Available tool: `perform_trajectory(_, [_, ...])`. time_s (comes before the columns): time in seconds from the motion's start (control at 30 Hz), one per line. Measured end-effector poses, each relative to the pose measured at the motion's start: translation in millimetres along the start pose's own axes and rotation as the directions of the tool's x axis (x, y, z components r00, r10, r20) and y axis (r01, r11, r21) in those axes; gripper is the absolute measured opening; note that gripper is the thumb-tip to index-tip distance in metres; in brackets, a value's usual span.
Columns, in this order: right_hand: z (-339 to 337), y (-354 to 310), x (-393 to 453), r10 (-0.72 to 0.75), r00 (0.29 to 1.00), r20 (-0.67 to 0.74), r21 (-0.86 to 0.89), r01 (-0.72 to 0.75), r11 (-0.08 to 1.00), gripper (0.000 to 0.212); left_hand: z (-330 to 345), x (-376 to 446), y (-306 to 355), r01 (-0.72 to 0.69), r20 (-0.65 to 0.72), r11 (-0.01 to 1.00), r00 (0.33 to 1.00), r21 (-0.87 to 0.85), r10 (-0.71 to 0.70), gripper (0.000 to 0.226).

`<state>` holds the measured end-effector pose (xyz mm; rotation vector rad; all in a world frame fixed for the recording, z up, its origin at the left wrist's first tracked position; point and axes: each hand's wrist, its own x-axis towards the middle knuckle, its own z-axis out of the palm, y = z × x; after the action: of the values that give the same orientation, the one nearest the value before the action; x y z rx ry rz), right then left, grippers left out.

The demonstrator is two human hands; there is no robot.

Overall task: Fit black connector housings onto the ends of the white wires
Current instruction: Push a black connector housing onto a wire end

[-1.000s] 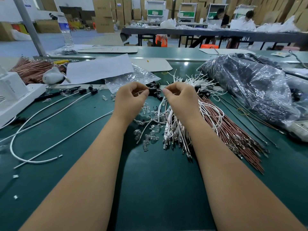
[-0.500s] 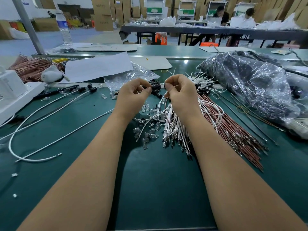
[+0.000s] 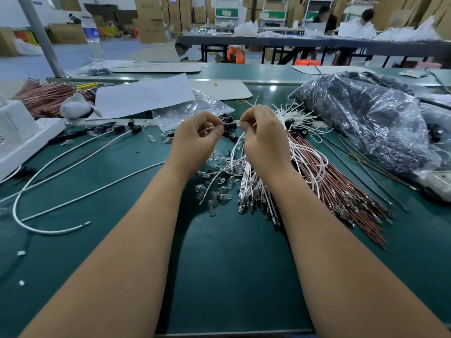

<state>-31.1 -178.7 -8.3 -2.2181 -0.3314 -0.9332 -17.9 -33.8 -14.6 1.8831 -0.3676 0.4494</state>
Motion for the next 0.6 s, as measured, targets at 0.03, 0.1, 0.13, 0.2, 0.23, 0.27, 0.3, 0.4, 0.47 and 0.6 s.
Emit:
perform_trajectory(0.03, [0.9,0.7,0.6,0.015,1.000,-0.002,0.015,-0.015,1.000,0.009,0.2,0.0,1.2,0.002,0.002,1.000,1.000,-0.009,-0.002,0.003])
perform_trajectory(0.1, [2.6,2.7,2.0,0.043,0.999,0.001,0.046,-0.043,0.998,0.009,0.8,0.0,2.8,0.004,0.006,1.000,1.000,-0.006,-0.004,0.004])
perform_trajectory(0.13, [3.6,3.6,2.3,0.057,0.998,0.003,0.063,-0.057,0.996,0.008,0.8,0.0,3.0,0.012,0.010,1.000,1.000,-0.014,-0.011,0.005])
perform_trajectory(0.2, [5.0,5.1,2.1,0.073,0.997,0.008,0.097,-0.074,0.993,0.008,0.9,-0.1,3.1,0.034,0.020,0.998,0.999,-0.049,-0.033,0.005])
perform_trajectory(0.23, [5.3,5.5,2.0,0.078,0.997,0.013,0.114,-0.079,0.990,0.009,1.1,-0.1,2.9,0.043,0.025,0.997,0.999,-0.063,-0.042,0.004])
perform_trajectory(0.27, [5.3,5.9,1.9,0.081,0.996,0.021,0.128,-0.083,0.988,0.009,1.3,0.1,2.7,0.050,0.031,0.996,0.998,-0.070,-0.048,0.004])
perform_trajectory(0.3, [5.4,6.1,1.7,0.084,0.996,0.028,0.140,-0.088,0.986,0.009,1.2,0.3,2.8,0.054,0.037,0.996,0.998,-0.072,-0.051,0.004])
perform_trajectory(0.4, [4.9,6.0,1.8,0.094,0.995,0.041,0.162,-0.099,0.982,0.009,-0.3,1.1,2.6,0.065,0.048,0.994,0.997,-0.089,-0.061,0.005])
perform_trajectory(0.47, [4.8,5.3,2.1,0.104,0.993,0.057,0.175,-0.113,0.978,0.009,-1.4,1.4,2.1,0.072,0.048,0.991,0.997,-0.109,-0.067,0.008])
perform_trajectory(0.6, [2.7,1.4,2.4,0.163,0.984,0.075,0.264,-0.177,0.948,0.013,-1.2,1.1,1.9,0.068,0.024,0.989,0.998,-0.135,-0.065,0.011])
